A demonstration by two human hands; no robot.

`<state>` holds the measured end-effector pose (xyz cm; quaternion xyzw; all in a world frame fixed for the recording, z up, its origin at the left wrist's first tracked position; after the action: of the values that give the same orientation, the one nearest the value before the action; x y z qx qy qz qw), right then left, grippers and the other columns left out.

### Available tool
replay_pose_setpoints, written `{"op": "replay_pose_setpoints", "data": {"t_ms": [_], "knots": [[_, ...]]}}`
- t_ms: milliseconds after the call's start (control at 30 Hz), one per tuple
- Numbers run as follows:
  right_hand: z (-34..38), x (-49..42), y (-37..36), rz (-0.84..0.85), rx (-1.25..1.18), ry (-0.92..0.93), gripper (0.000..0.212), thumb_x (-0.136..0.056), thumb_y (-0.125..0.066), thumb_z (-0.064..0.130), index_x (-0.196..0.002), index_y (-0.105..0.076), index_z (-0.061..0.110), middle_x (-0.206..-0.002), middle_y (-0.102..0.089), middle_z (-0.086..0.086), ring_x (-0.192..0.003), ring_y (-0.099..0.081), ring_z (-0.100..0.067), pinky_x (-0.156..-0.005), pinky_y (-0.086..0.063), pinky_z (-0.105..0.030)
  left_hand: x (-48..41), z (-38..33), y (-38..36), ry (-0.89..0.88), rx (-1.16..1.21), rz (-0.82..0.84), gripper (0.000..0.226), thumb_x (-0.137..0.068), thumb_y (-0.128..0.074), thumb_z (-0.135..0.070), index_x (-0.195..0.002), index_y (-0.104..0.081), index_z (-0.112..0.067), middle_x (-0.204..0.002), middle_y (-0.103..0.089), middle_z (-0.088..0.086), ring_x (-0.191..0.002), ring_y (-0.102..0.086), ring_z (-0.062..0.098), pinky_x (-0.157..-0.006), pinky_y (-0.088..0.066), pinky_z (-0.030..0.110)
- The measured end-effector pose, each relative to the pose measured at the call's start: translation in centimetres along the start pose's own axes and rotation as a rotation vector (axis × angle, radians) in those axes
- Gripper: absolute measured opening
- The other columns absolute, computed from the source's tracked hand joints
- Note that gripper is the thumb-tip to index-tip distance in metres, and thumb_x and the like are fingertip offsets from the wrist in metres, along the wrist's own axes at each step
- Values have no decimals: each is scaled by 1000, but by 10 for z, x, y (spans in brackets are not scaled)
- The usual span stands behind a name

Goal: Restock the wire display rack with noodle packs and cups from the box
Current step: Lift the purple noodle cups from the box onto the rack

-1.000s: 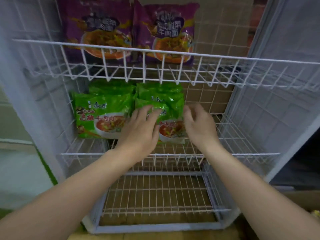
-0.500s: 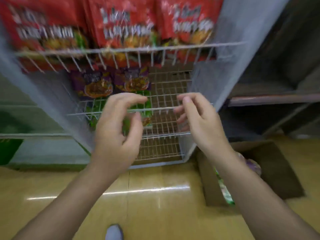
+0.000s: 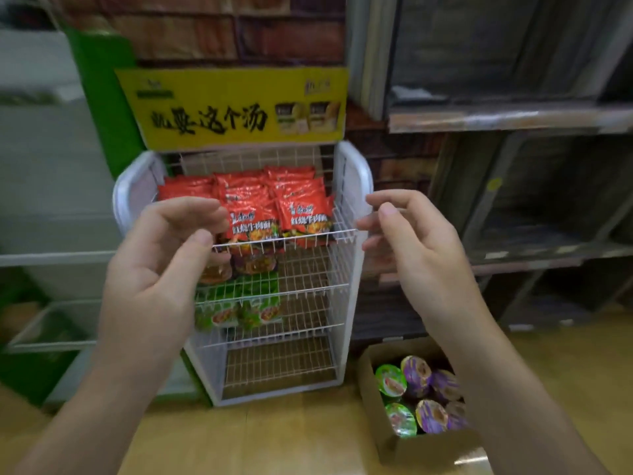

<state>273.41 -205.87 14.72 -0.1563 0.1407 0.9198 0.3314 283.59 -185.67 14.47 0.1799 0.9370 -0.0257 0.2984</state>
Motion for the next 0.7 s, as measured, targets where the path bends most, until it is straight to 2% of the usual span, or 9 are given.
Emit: {"op": "replay_pose_setpoints", "data": {"t_ms": [233, 367, 600, 700], "knots": [[76, 82, 35, -143, -13, 82, 20, -102, -43, 23, -109, -63, 26, -95, -71, 3, -81, -67, -10, -73, -58, -29, 43, -63, 18, -103, 65, 70, 23, -91, -53, -26, -111, -63, -25, -112, -68, 2, -106, -65, 21, -87, -53, 55], [96, 120, 55, -221, -7, 72, 21, -102, -44, 21, -108, -64, 25, -93, -72, 2, -81, -66, -10, -71, -54, -28, 70, -92, 13, -127, 118, 140, 21, -86, -52, -34, -102, -64, -42, -106, -69, -5, -101, -66, 15, -84, -56, 50], [108, 160, 93, -254, 33, 69, 21, -103, -44, 22, -110, -64, 23, -95, -71, -1, -83, -66, -13, -72, -54, -28, 110, -119, -20, -95, 205, 158, 21, -81, -54, -40, -96, -65, -49, -103, -68, -10, -100, -65, 11, -85, -55, 49], [99, 166, 114, -270, 28, 49, 21, -102, -44, 22, -109, -64, 25, -94, -71, 0, -83, -66, -12, -74, -56, -29, 116, -122, -41, -83, 190, 167, 22, -83, -54, -40, -100, -64, -49, -107, -67, -7, -104, -64, 16, -88, -52, 57]]}}
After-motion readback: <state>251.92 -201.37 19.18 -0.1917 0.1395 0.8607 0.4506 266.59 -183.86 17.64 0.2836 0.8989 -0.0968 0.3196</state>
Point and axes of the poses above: each hand's wrist, its own x-axis away from the middle knuckle, its own y-axis out of the back of the hand, z = x × y, the point moved 1 cm from there along -x, towards the middle knuckle
